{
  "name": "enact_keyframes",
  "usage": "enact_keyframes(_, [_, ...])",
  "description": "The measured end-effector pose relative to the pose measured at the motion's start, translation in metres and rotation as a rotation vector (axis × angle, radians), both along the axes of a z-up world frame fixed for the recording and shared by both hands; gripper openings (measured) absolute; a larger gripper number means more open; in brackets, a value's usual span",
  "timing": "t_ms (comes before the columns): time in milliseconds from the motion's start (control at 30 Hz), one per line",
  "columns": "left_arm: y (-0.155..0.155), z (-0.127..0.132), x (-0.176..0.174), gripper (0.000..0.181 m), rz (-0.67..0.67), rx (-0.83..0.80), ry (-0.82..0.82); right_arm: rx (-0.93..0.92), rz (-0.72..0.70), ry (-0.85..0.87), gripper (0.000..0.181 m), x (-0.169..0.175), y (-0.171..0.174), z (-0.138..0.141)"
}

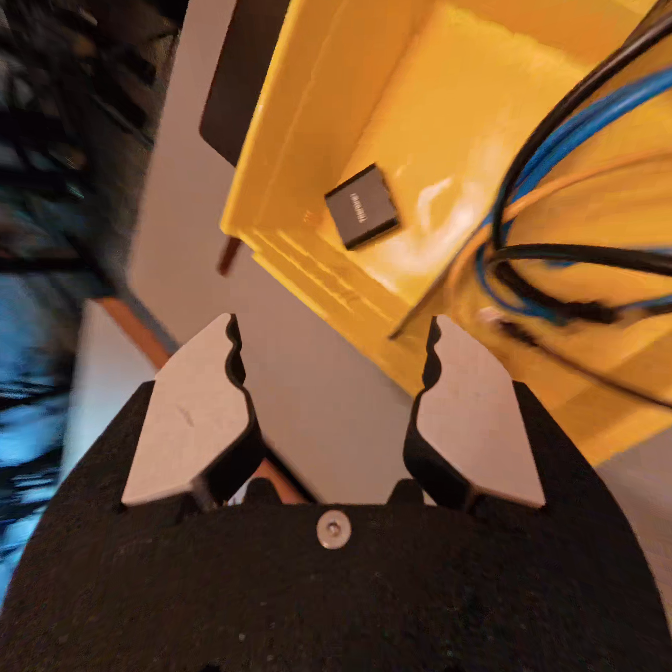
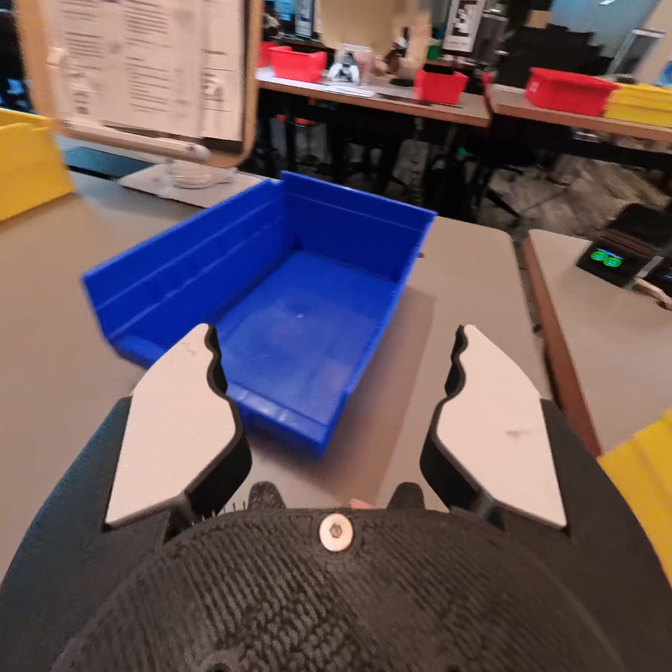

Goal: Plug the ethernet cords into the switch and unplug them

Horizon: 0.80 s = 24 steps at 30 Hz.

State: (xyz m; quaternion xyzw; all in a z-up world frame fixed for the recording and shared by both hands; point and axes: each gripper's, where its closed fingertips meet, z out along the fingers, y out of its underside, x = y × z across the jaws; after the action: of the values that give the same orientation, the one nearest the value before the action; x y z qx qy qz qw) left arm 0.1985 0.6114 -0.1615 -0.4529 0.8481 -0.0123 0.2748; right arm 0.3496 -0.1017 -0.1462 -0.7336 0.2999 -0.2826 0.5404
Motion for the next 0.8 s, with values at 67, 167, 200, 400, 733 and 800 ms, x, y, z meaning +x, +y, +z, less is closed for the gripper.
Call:
enact_keyframes(67, [0.016, 0.001, 0.024, 0.096, -0.142, 0.243, 0.122, 0.034, 0.06, 0.004, 0.119, -0.013, 0.014, 0.002])
enact_keyframes(167, [0.021, -0.015, 0.059, 0.092, -0.304, 0.425, 0.272, 0.097, 0.088, 0.003, 0.118, -0.021, 0.027, 0.012])
enact_keyframes(200, [0.014, -0.024, 0.069, 0.089, -0.384, 0.454, 0.3, 0.116, 0.106, -0.004, 0.118, -0.024, 0.031, 0.015])
enact_keyframes(400, [-0.003, -0.082, 0.085, 0.076, -0.763, 0.548, 0.51, 0.106, 0.111, -0.008, 0.116, -0.038, 0.029, 0.007])
enact_keyframes(733, [-0.001, -0.126, 0.069, 0.068, -0.822, 0.463, 0.701, 0.137, 0.157, 0.014, 0.111, -0.046, 0.035, -0.001])
enact_keyframes(800, [0.002, -0.127, 0.066, 0.066, -0.813, 0.451, 0.72, 0.129, 0.174, 0.014, 0.111, -0.048, 0.038, -0.001])
